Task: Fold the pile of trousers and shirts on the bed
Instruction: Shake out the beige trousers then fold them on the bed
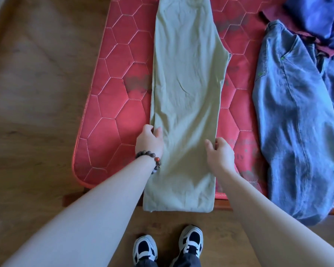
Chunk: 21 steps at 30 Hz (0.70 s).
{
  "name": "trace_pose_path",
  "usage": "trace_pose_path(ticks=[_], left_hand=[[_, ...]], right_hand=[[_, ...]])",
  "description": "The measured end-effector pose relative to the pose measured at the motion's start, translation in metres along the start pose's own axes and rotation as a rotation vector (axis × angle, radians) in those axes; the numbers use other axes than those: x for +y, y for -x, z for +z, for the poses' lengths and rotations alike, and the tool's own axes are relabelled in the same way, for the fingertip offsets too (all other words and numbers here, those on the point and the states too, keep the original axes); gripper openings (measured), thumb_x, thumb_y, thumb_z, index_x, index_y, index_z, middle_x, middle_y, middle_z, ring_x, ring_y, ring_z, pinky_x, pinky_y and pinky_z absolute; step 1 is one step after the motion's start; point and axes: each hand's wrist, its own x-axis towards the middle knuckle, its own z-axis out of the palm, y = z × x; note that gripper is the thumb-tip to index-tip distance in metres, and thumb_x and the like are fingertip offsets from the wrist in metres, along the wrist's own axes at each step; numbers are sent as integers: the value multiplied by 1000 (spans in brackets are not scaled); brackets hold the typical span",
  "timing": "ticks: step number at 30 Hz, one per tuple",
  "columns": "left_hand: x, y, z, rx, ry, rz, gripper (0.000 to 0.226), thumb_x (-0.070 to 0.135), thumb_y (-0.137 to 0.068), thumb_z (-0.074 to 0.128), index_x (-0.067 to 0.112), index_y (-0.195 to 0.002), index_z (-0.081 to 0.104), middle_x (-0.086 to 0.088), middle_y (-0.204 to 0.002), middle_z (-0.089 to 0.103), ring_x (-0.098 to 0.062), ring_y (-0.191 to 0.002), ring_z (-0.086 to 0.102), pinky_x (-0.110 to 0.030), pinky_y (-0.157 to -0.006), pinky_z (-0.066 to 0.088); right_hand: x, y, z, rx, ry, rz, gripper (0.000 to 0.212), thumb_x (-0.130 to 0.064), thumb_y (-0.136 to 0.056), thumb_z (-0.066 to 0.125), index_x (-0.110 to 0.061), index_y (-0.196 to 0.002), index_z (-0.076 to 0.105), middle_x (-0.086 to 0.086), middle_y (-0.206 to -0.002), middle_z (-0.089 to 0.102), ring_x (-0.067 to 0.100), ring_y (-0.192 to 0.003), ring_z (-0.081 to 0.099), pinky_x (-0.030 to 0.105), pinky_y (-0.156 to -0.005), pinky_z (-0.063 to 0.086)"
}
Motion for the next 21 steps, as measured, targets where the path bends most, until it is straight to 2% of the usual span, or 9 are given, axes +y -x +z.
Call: trace_pose_path(ticks=[2,4,7,9,11,16,19,21], left_hand=[[7,-16,3,41,-32,9,25,28,-98,44,5,-100,55,-15,-92,63,-34,-87,59,-31,-65,36],[10,-18,1,124,7,101,19,20,-99,44,3,-91,51,-17,-81,59,-38,-80,57,-36,-61,34],[5,-11,-1,225,26,193,18,16,-99,44,3,-88,48,-15,-71,52,-38,-69,53,-38,-55,31],[2,-16,0,199,-26,110,22,19,-98,46,1,-87,53,-16,-75,57,-37,-74,55,-35,-58,29],[7,-32,0,155,-34,49,28,24,-97,47,3,-80,54,-11,-72,55,-33,-76,54,-32,-58,25],[43,-87,8,68,11,61,34,32,-97,50,3,-80,55,-5,-71,51,-25,-73,47,-30,-59,28],[52,-100,13,199,36,49,24,19,-97,50,6,-77,46,-4,-69,45,-26,-70,41,-29,-55,18],[51,-95,15,308,74,101,20,14,-97,50,6,-80,45,-5,-69,45,-27,-67,40,-29,-55,17]], right_hand=[[-8,-16,2,-2,53,-1,24,-27,-98,45,-10,-81,46,-3,-70,49,7,-60,41,20,-48,29],[-9,-26,3,12,87,5,28,-22,-99,38,-13,-73,38,-1,-71,47,10,-59,39,28,-49,27],[-6,-30,4,4,117,15,30,-19,-99,36,-16,-69,33,0,-70,46,12,-58,39,30,-48,25],[-5,-35,4,-31,164,27,28,-17,-95,40,-14,-68,36,0,-68,46,16,-58,38,31,-48,25],[-9,-46,3,-50,173,31,27,-21,-93,46,-10,-69,43,1,-66,48,17,-59,40,30,-48,29],[-36,-90,1,35,55,-31,24,-32,-93,52,-11,-83,53,-4,-72,53,11,-62,47,27,-50,31],[-49,-115,3,74,18,-58,23,-29,-95,51,-8,-86,53,-3,-71,50,13,-63,44,25,-50,30],[-49,-122,6,109,17,-58,21,-23,-96,47,-6,-84,50,-3,-69,48,13,-60,39,24,-48,27]])
